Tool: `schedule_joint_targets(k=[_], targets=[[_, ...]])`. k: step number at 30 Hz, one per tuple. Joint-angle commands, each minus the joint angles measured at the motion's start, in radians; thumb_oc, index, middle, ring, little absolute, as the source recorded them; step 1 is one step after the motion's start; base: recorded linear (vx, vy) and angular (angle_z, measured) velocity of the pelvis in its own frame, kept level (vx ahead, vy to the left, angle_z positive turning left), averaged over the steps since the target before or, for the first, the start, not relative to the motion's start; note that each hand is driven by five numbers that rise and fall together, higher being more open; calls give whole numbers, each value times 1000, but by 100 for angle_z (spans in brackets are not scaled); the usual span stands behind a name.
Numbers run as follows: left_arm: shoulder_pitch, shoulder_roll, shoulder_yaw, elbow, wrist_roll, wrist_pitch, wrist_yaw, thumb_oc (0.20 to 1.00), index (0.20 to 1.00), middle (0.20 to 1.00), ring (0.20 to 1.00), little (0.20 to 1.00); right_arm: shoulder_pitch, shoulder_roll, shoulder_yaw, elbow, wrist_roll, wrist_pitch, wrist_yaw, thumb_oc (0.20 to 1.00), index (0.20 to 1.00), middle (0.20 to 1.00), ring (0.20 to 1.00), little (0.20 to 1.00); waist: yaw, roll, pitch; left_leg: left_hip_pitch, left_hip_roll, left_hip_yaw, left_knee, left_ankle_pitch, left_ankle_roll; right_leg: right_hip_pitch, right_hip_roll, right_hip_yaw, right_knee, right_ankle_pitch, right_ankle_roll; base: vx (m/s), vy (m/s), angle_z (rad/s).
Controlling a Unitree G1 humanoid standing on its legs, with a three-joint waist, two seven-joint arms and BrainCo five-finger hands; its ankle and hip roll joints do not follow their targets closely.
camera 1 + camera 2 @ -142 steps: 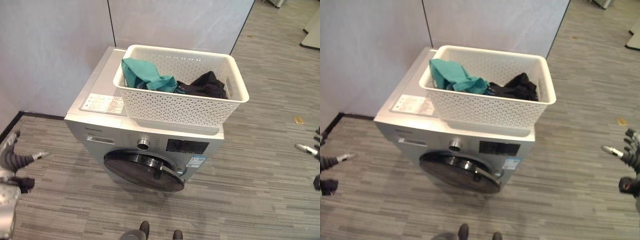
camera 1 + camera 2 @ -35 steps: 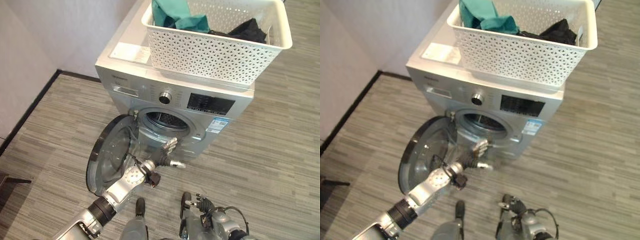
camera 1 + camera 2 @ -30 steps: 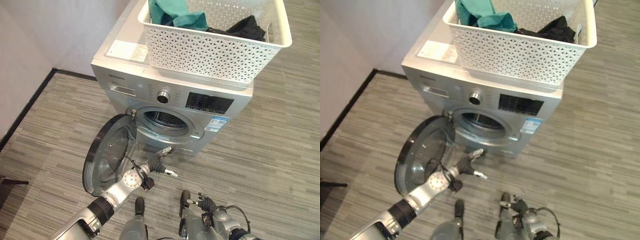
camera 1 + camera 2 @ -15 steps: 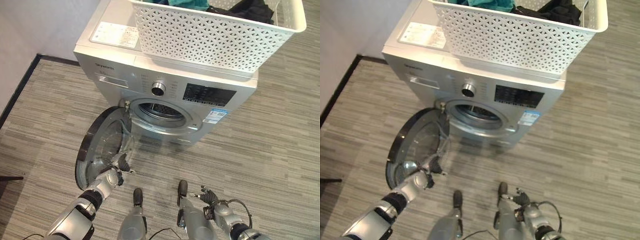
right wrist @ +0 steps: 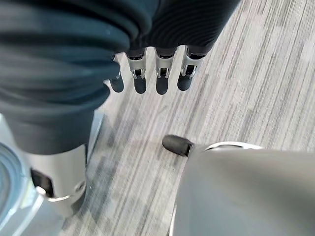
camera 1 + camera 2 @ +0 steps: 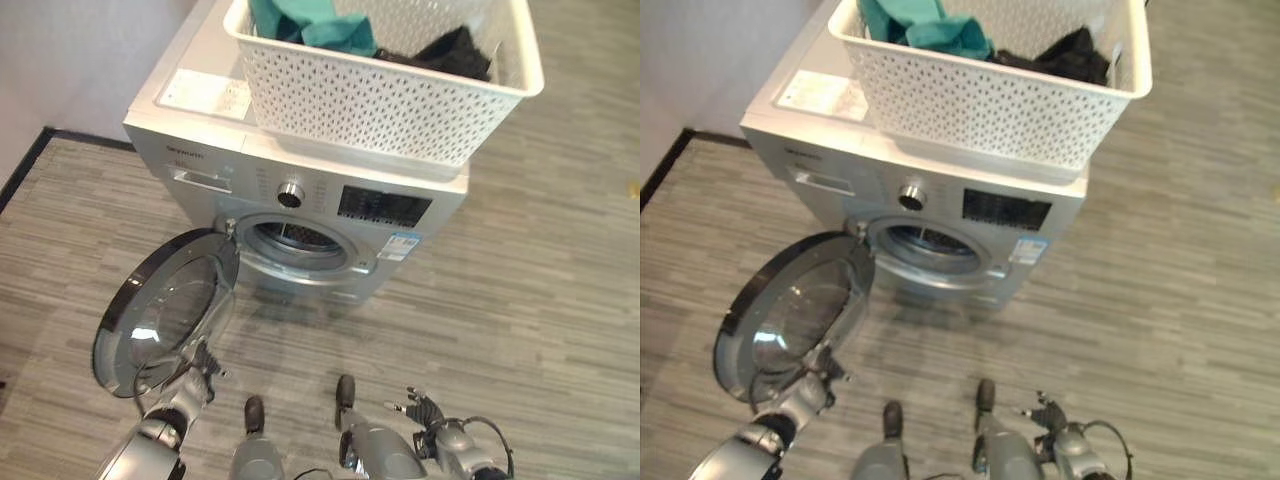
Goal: Grab the laundry basket,head to the washer,open it,put in the laundry and shut it.
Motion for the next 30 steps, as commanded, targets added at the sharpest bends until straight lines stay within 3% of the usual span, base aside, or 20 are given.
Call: schedule_joint_targets(k=[1, 4, 5, 6, 8, 9, 11, 14, 15, 16, 18, 19, 22, 26, 28, 30], targets=[[-7, 28, -1, -71, -84, -23, 38, 1000, 1000, 1000, 1000, 1000, 13, -15, -21, -39, 38, -13, 7, 1000, 1000, 1000, 1000, 1000, 28, -44, -4, -19, 49, -31, 172, -94, -2, 51, -11, 88, 8, -112, 56, 51, -192, -3], [63, 27, 7, -244, -120, -33, 31, 1000, 1000, 1000, 1000, 1000, 41, -30, -73, -73, 93, -24, -5, 1000, 1000, 1000, 1000, 1000, 59, -55, 28, -141, 10, -149, 390, -85, 23, 76, -4, 102, 8, -119, 38, 13, -92, -20], [62, 28, 7, -244, -120, -33, 31, 1000, 1000, 1000, 1000, 1000, 40, -29, -74, -73, 93, -23, -5, 1000, 1000, 1000, 1000, 1000, 55, -58, 25, -148, 6, -152, 390, -80, 24, 71, -7, 99, 8, -117, 39, 59, 103, -9], [92, 10, 8, -313, -136, -38, 8, 1000, 1000, 1000, 1000, 1000, 57, -50, -145, -80, 118, -23, -17, 1000, 1000, 1000, 1000, 1000, 55, -55, 29, -212, -45, -179, 336, -101, 49, 86, -37, 80, 8, -131, 48, 106, 193, 4], [98, -5, -9, -341, -146, -46, -14, 1000, 1000, 1000, 1000, 1000, 61, -61, -218, -77, 172, -30, -38, 1000, 1000, 1000, 1000, 1000, 59, -41, 35, -298, -55, -148, 273, -31, 51, 107, -57, 59, 8, -141, 47, 115, 234, 24], [97, -6, -11, -340, -147, -46, -14, 1000, 1000, 1000, 1000, 1000, 61, -62, -220, -76, 173, -30, -38, 1000, 1000, 1000, 1000, 1000, 59, -41, 34, -298, -57, -148, 270, -29, 51, 106, -58, 58, 8, -142, 47, 78, 184, 72], [92, -11, -32, -341, -125, -43, -40, 1000, 1000, 1000, 1000, 1000, 36, -74, -311, -58, 250, -45, -75, 1000, 1000, 1000, 1000, 1000, 80, -16, 38, -344, -68, -84, 174, 25, 40, 150, -74, 59, 8, -177, 57, 198, 365, 48], [129, -7, -21, -348, -109, -32, -59, 1000, 1000, 1000, 1000, 1000, 37, -88, -365, -48, 256, -34, -73, 1000, 1000, 1000, 1000, 1000, 83, -2, 9, -304, -72, -85, 159, 17, 46, 171, -91, 76, 18, -183, 83, 242, 356, -68], [148, -15, -25, -325, -102, -30, -72, 1000, 1000, 1000, 1000, 1000, 27, -112, -442, -37, 275, -33, -90, 1000, 1000, 1000, 1000, 1000, 76, -3, -19, -308, -109, -96, 247, -32, 63, 192, -149, 83, 70, -205, 102, 339, 402, -119], [164, -12, -21, -322, -94, -28, -79, 1000, 1000, 1000, 1000, 1000, 28, -116, -474, -45, 290, -30, -94, 1000, 1000, 1000, 1000, 1000, 75, -6, -31, -290, -122, -93, 270, -62, 75, 194, -171, 94, 105, -212, 104, 426, 506, -49], [179, -10, -18, -319, -88, -27, -81, 1000, 1000, 1000, 1000, 1000, 36, -122, -492, -55, 290, -30, -99, 1000, 1000, 1000, 1000, 1000, 76, -7, -41, -278, -130, -88, 270, -73, 87, 179, -181, 111, 146, -211, 105, 230, 281, 13], [215, -4, 9, -308, -94, -19, -83, 1000, 1000, 1000, 1000, 1000, 30, -146, -530, -61, 297, -26, -103, 1000, 1000, 1000, 1000, 1000, 78, -10, -51, -232, -157, -85, 271, -112, 122, 145, -195, 141, 259, -197, 111, 252, 328, -17], [257, 10, 49, -299, -120, -10, -84, 1000, 1000, 1000, 1000, 1000, 8, -190, -578, -138, 313, -35, -129, 1000, 1000, 1000, 1000, 1000, 63, 0, -29, -160, -189, -71, 262, -144, 178, 39, -219, 146, 478, -55, 115, 197, 321, -46], [264, 10, 54, -302, -122, -4, -86, 1000, 1000, 1000, 1000, 1000, 6, -229, -622, -197, 316, -46, -157, 1000, 1000, 1000, 1000, 1000, 50, 10, -30, -115, -202, -71, 240, -162, 190, 4, -237, 130, 485, -34, 116, 143, 133, -9], [256, 7, 60, -300, -115, -8, -90, 1000, 1000, 1000, 1000, 1000, 28, -303, -704, -312, 303, -72, -198, 1000, 1000, 1000, 1000, 1000, 15, 17, -30, -84, -226, -97, 232, -181, 191, -40, -207, 177, 393, -52, 124, 246, 62, 1], [251, -4, 56, -296, -115, -11, -89, 1000, 1000, 1000, 1000, 1000, 9, -351, -749, -359, 304, -97, -239, 1000, 1000, 1000, 1000, 1000, -4, 25, -25, -60, -233, -121, 231, -204, 189, -68, -199, 216, 288, -26, 146, 214, -23, 24]])
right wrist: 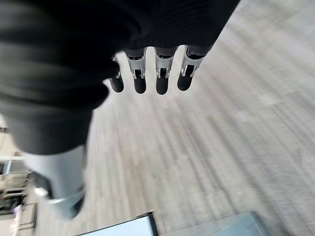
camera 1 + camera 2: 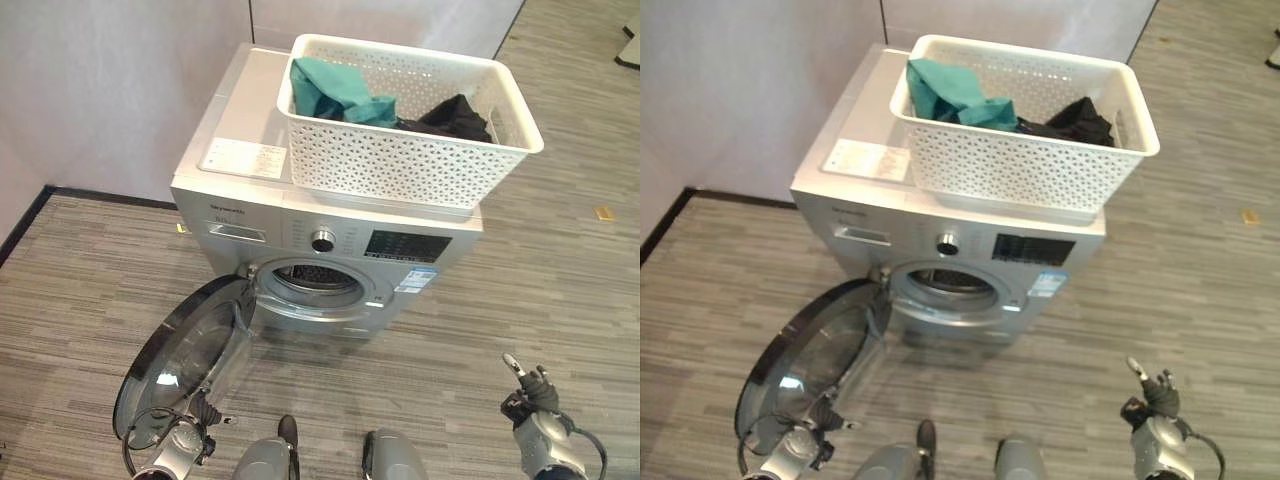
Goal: Grab the laundry basket,head to the washer,open it,put in the laundry and shut it.
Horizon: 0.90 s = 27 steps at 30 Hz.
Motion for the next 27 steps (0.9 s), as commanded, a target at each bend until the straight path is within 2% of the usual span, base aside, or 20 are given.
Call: schedule_joint_targets(k=[1, 2, 4, 5, 8, 11, 12, 14, 16, 17, 18, 24, 26, 27], targets=[[-4, 17, 17, -34, -3, -25, 2, 1000, 1000, 1000, 1000, 1000, -61, -150, -80, -15, 10, -108, -102, 1000, 1000, 1000, 1000, 1000, -29, -24, -4, 6, -3, -115, 13, -83, -39, 5, -14, 41, -208, 222, 49, 124, -28, 39], [-6, 15, 16, -34, -3, -25, 3, 1000, 1000, 1000, 1000, 1000, -59, -150, -82, -20, 8, -106, -105, 1000, 1000, 1000, 1000, 1000, -29, -20, -2, 8, -1, -116, 14, -86, -39, 12, -12, 38, -217, 225, 49, 158, -49, 30], [-15, 9, 16, -28, -4, -28, 9, 1000, 1000, 1000, 1000, 1000, -82, -200, -138, -148, -16, -160, -172, 1000, 1000, 1000, 1000, 1000, -39, -29, 2, 36, -11, -137, 17, -113, -39, -8, -15, 62, -312, 261, 68, 175, -69, 36], [-17, 5, 16, -15, -8, -27, 16, 1000, 1000, 1000, 1000, 1000, -90, -219, -158, -213, -31, -188, -192, 1000, 1000, 1000, 1000, 1000, -41, -38, 0, 43, -16, -151, 18, -115, -42, -11, -4, 82, -311, 278, 73, 142, -68, 49], [-31, -5, 0, 1, 2, -27, 22, 1000, 1000, 1000, 1000, 1000, -38, -212, -239, -416, -96, -222, -249, 1000, 1000, 1000, 1000, 1000, -44, -67, -24, 43, -41, -196, 15, -107, -50, 23, 4, 137, -301, 255, 75, 128, -93, 68], [-22, -9, -2, 14, 12, -23, 26, 1000, 1000, 1000, 1000, 1000, -22, -238, -283, -575, -166, -227, -258, 1000, 1000, 1000, 1000, 1000, -40, -82, -60, 60, -23, -224, -2, -99, -63, 37, 21, 129, -277, 241, 67, 160, -145, 86], [-10, -10, 3, 17, 8, -24, 23, 1000, 1000, 1000, 1000, 1000, -31, -274, -272, -642, -193, -218, -233, 1000, 1000, 1000, 1000, 1000, -34, -84, -70, 72, -6, -229, -13, -102, -67, 51, 28, 110, -281, 232, 62, 104, -147, 38], [-4, -14, 3, 21, 5, -26, 22, 1000, 1000, 1000, 1000, 1000, -35, -289, -266, -688, -202, -214, -221, 1000, 1000, 1000, 1000, 1000, -33, -89, -79, 73, -1, -233, -27, -90, -71, 55, 28, 100, -290, 232, 60, 51, -98, 0], [9, -17, -7, 19, 0, -29, 6, 1000, 1000, 1000, 1000, 1000, -66, -349, -218, -742, -225, -193, -171, 1000, 1000, 1000, 1000, 1000, -19, -100, -95, 82, 17, -242, -52, -78, -79, 70, 37, 78, -304, 214, 53, 67, -119, 11], [15, -19, -23, 28, 5, -34, -12, 1000, 1000, 1000, 1000, 1000, -107, -420, -152, -779, -255, -161, -109, 1000, 1000, 1000, 1000, 1000, -7, -108, -108, 99, 40, -250, -78, -75, -87, 86, 47, 63, -316, 190, 47, 46, -140, 15], [16, -24, -31, 35, 6, -36, -19, 1000, 1000, 1000, 1000, 1000, -135, -456, -115, -783, -263, -142, -82, 1000, 1000, 1000, 1000, 1000, -3, -116, -111, 101, 46, -250, -88, -61, -94, 86, 47, 60, -321, 193, 43, 44, -139, 10], [32, -32, -90, 55, 0, -46, -66, 1000, 1000, 1000, 1000, 1000, -365, -709, 194, -709, -303, -33, 115, 1000, 1000, 1000, 1000, 1000, 33, -138, -130, 137, 82, -247, -141, -44, -112, 122, 63, 31, -348, 173, 30, 18, -57, 0], [32, -39, -96, 80, -12, -46, -77, 1000, 1000, 1000, 1000, 1000, -455, -766, 312, -658, -304, -2, 171, 1000, 1000, 1000, 1000, 1000, 41, -142, -131, 145, 89, -244, -150, -39, -117, 130, 66, 27, -350, 171, 27, 20, -9, 2], [33, -44, -89, 81, -12, -47, -76, 1000, 1000, 1000, 1000, 1000, -483, -768, 338, -647, -303, -4, 171, 1000, 1000, 1000, 1000, 1000, 34, -137, -130, 147, 90, -243, -151, -39, -118, 131, 67, 28, -350, 171, 27, 39, -7, 0]])
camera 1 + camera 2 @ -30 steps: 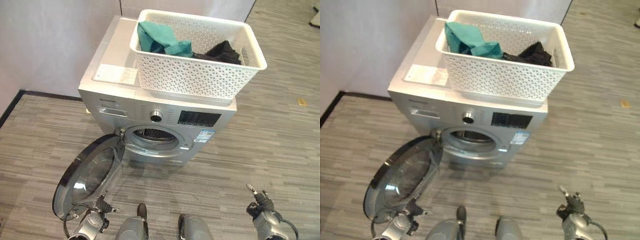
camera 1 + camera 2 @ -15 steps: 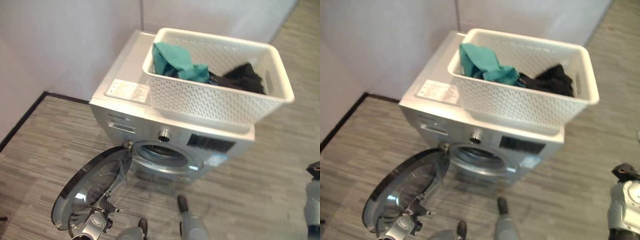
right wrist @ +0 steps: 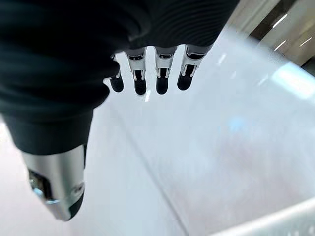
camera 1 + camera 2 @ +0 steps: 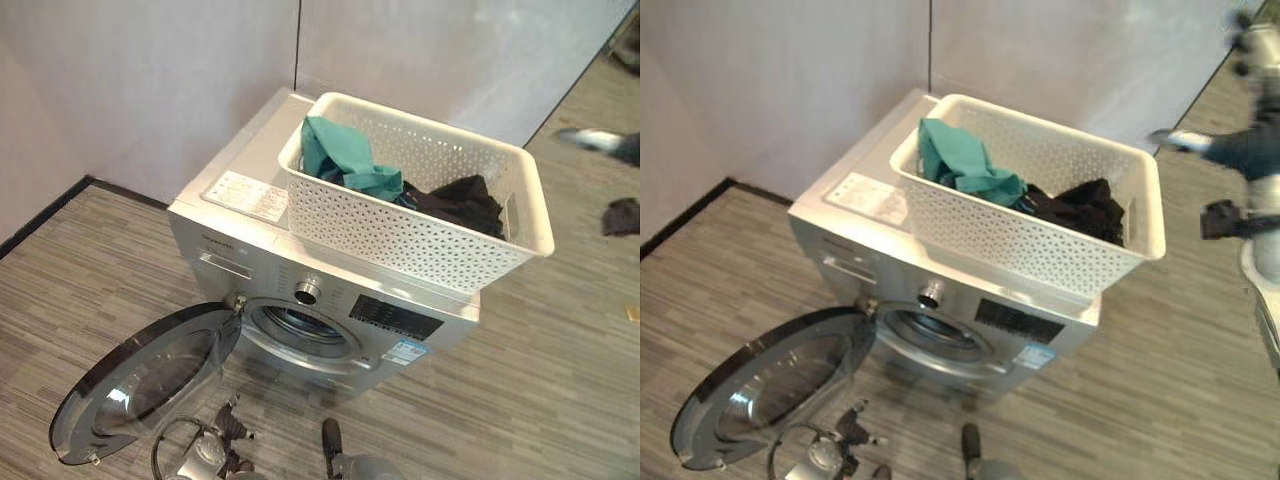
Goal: Grab the laundry basket,head to the washer,open it,put in the laundry and shut it.
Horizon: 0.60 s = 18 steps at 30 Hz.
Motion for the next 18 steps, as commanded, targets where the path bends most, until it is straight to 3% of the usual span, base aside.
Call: schedule_joint_targets(k=[1, 2, 3, 4, 7, 14, 18], targets=[[-20, 35, -13, 69, -21, -35, -18, 1000, 1000, 1000, 1000, 1000, -100, -68, 61, 74, -23, 56, 91, 1000, 1000, 1000, 1000, 1000, 44, -16, -14, -31, -21, -8, -5, -13, 71, -16, -85, -34, 95, -103, 59, 0, 0, 0], [-22, 30, -17, 108, -36, -35, -25, 1000, 1000, 1000, 1000, 1000, -243, -91, 207, 161, -25, 84, 119, 1000, 1000, 1000, 1000, 1000, 51, -20, -14, -30, -17, -6, -9, -8, 67, -10, -84, -40, 90, -104, 57, 0, 0, 0], [-22, 30, -17, 108, -36, -35, -25, 1000, 1000, 1000, 1000, 1000, -243, -91, 207, 161, -25, 84, 119, 1000, 1000, 1000, 1000, 1000, 51, -20, -14, -30, -17, -6, -9, -8, 67, -10, -84, -40, 90, -104, 57, 0, 0, 0], [-24, 21, -9, 143, -54, -36, -28, 1000, 1000, 1000, 1000, 1000, -364, -84, 322, 235, -38, 91, 130, 1000, 1000, 1000, 1000, 1000, 51, -20, -14, -28, -15, -4, -12, -6, 65, -8, -84, -43, 87, -103, 57, 0, 0, 0], [-31, 1, 46, 262, -150, -30, -17, 1000, 1000, 1000, 1000, 1000, -596, 4, 540, 421, -77, 127, 156, 1000, 1000, 1000, 1000, 1000, 63, -26, -14, -28, -9, -2, -22, 3, 59, -1, -82, -52, 76, -104, 52, 7, 7, -7], [-13, 2, 123, 369, -234, -34, 0, 1000, 1000, 1000, 1000, 1000, -734, 107, 676, 645, -115, 145, 173, 1000, 1000, 1000, 1000, 1000, 96, -45, 0, -47, -5, -12, -32, 18, 51, 2, -82, -75, 57, -101, 49, 6, -7, 7], [2, 3, 131, 377, -242, -36, -2, 1000, 1000, 1000, 1000, 1000, -754, 110, 728, 657, -133, 152, 206, 1000, 1000, 1000, 1000, 1000, 105, -60, 13, -68, -2, -21, -26, 22, 46, -7, -82, -85, 60, -105, 47, -4, -18, 9]])
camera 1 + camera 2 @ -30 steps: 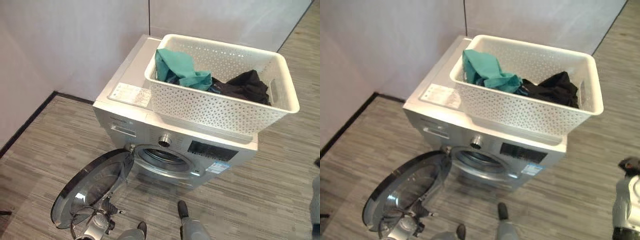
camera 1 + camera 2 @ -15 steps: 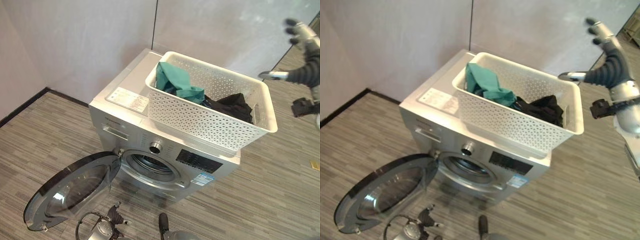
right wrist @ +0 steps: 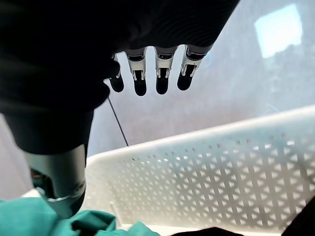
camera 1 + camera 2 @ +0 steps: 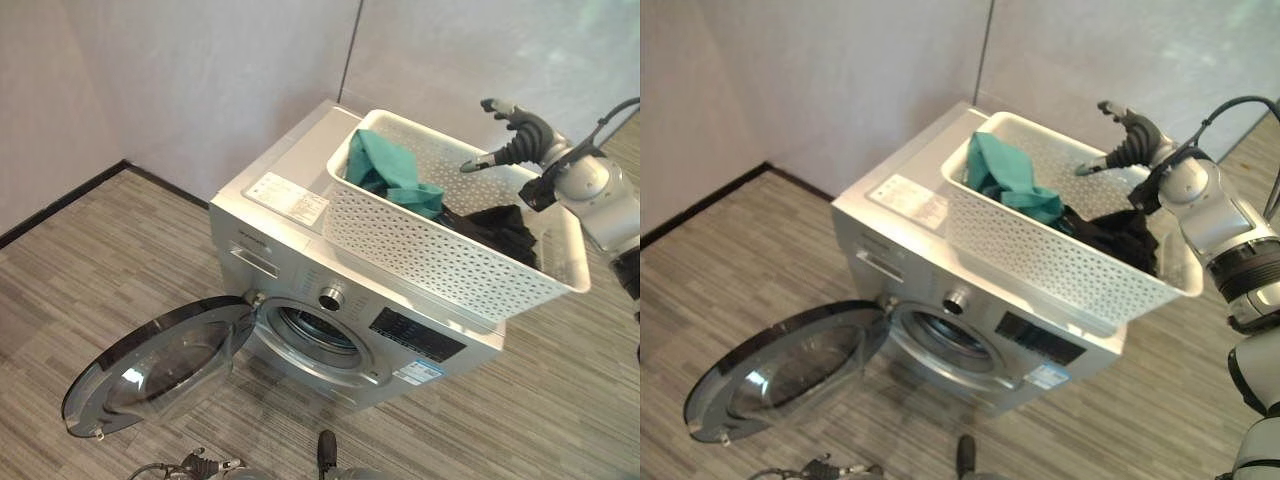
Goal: Grab the laundry basket,head to the washer,open it,put in the laundry and shut it.
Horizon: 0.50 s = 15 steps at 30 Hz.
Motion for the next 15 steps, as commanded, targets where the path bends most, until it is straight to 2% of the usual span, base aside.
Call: schedule_joint_targets(k=[1, 3, 12, 15], targets=[[-6, 8, -23, 34, -3, 2, 0, 1000, 1000, 1000, 1000, 1000, -105, -71, 37, -15, -26, -5, 19, 1000, 1000, 1000, 1000, 1000, 11, -34, 32, -43, 0, -2, -23, 19, 47, 10, -74, -57, 62, -114, 55, 9, -23, 7], [-5, 7, -23, 38, -2, 2, -2, 1000, 1000, 1000, 1000, 1000, -101, -76, 50, -25, -26, -9, 31, 1000, 1000, 1000, 1000, 1000, 13, -38, 36, -48, 1, -5, -19, 19, 45, 8, -74, -61, 66, -117, 53, 9, -18, 10], [-14, 8, -68, 6, 58, -6, -40, 1000, 1000, 1000, 1000, 1000, -82, -250, 201, -197, 10, -44, 162, 1000, 1000, 1000, 1000, 1000, 17, -71, 48, -52, 12, -18, -22, 22, 31, 11, -66, -86, 77, -136, 54, 10, -11, 8], [-21, 15, -64, -6, 55, -12, -42, 1000, 1000, 1000, 1000, 1000, -92, -271, 245, -210, 10, -51, 190, 1000, 1000, 1000, 1000, 1000, 21, -79, 51, -48, 16, -17, -26, 21, 29, 12, -63, -88, 75, -133, 54, 0, 0, 0]])
